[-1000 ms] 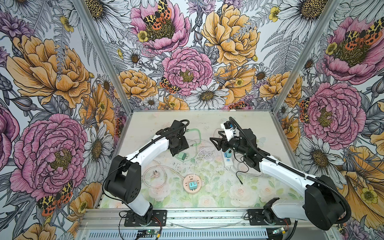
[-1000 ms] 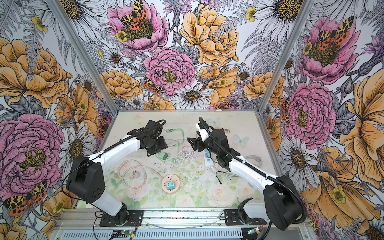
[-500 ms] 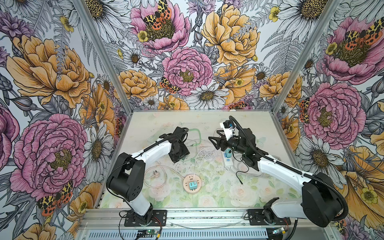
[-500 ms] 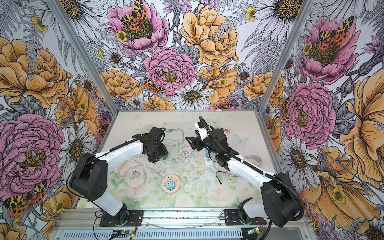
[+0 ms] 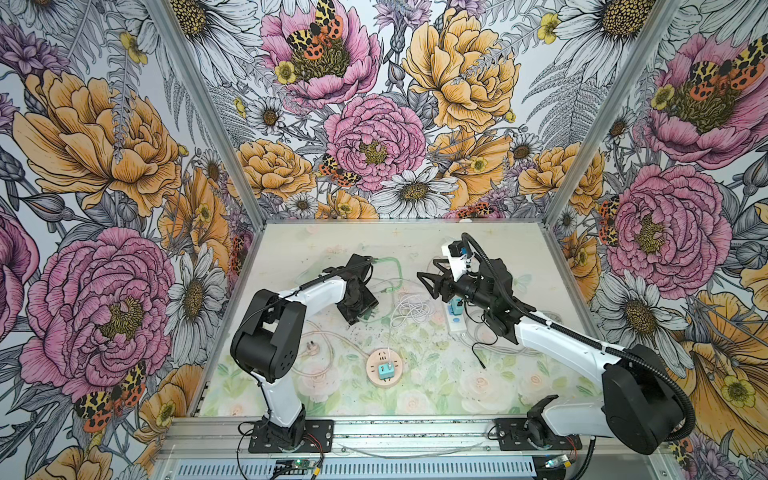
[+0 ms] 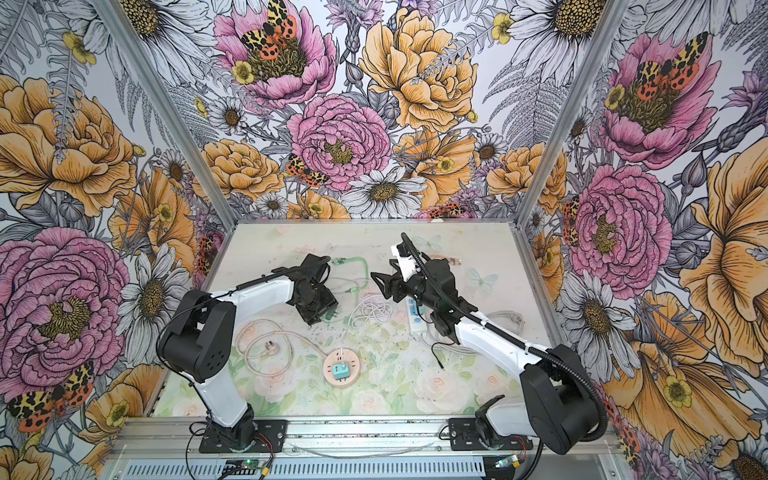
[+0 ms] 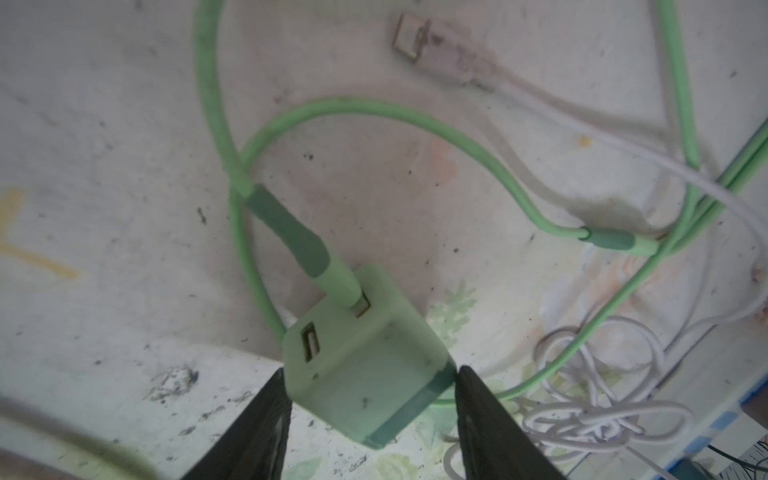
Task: Insert the plug
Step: 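Close the left gripper on the light-green charger and lift it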
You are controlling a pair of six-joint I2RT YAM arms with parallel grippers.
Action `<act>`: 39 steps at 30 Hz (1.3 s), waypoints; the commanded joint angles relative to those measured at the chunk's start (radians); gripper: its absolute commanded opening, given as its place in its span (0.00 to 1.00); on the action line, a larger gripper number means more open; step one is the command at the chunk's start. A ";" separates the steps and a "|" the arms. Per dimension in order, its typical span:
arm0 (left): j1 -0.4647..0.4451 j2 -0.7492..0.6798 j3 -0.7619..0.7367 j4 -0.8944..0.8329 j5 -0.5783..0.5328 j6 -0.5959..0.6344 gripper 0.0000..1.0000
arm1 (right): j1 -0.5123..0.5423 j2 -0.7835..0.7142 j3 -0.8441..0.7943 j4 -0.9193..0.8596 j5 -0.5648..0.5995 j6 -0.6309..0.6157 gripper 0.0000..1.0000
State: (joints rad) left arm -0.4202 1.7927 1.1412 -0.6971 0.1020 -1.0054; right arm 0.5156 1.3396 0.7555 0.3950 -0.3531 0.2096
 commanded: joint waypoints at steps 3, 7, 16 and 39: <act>0.028 0.075 0.022 0.010 0.017 -0.013 0.62 | 0.002 -0.001 -0.019 0.050 -0.021 0.020 0.73; 0.052 0.090 0.018 0.010 0.025 -0.004 0.60 | 0.000 -0.013 -0.022 0.051 -0.023 0.023 0.73; 0.108 0.114 0.056 -0.127 0.028 0.073 0.47 | 0.001 -0.029 -0.025 0.053 -0.030 0.033 0.73; 0.070 -0.155 0.141 -0.119 0.096 0.171 0.19 | 0.003 -0.080 -0.073 0.172 -0.210 0.209 0.71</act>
State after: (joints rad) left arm -0.3363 1.7092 1.2339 -0.8242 0.1814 -0.8654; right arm 0.5156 1.2953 0.7033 0.4648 -0.5087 0.3538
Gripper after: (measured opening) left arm 0.447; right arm 0.705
